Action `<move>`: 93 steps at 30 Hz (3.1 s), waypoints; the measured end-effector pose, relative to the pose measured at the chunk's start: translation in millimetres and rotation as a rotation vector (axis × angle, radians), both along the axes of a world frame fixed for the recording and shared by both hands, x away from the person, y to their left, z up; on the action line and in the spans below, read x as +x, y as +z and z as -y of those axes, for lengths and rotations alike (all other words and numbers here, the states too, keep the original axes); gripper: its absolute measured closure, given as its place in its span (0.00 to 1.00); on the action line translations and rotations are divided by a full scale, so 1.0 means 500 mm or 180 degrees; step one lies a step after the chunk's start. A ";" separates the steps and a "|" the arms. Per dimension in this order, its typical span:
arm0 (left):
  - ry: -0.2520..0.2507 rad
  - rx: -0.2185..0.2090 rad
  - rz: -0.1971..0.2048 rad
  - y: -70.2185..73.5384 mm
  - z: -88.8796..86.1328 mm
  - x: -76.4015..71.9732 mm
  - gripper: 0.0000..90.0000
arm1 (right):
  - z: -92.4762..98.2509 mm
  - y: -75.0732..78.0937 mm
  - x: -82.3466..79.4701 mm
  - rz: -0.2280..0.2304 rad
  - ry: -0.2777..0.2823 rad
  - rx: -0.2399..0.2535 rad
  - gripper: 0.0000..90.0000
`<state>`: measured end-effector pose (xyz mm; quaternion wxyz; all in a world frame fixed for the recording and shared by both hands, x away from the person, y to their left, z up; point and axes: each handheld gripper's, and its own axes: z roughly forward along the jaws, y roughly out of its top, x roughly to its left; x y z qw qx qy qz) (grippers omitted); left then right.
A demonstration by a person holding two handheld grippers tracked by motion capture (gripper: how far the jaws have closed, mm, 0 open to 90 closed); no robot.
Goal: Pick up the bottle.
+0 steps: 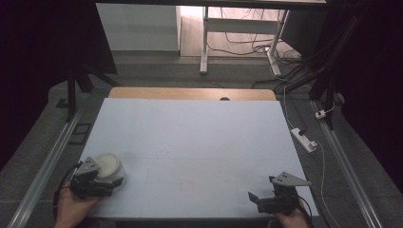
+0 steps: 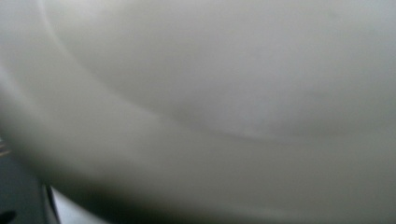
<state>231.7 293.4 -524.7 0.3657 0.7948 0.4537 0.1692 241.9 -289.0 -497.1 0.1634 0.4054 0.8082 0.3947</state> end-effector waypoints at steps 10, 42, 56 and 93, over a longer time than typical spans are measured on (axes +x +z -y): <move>-0.0063 -0.0085 0.0019 0.017 0.002 -0.001 0.08 | 0.000 0.000 0.001 -0.0004 -0.0004 0.0009 0.00; -0.0717 -0.0108 0.0225 0.115 0.126 0.063 0.08 | 0.000 0.000 0.001 -0.0002 0.0003 0.0006 0.00; -0.1114 -0.0062 0.0235 0.145 0.218 0.104 0.08 | 0.001 0.000 0.000 -0.0002 0.0010 0.0018 0.00; -0.1808 -0.0004 0.0183 0.185 0.398 0.166 0.08 | 0.001 -0.001 0.002 -0.0005 0.0034 0.0028 0.00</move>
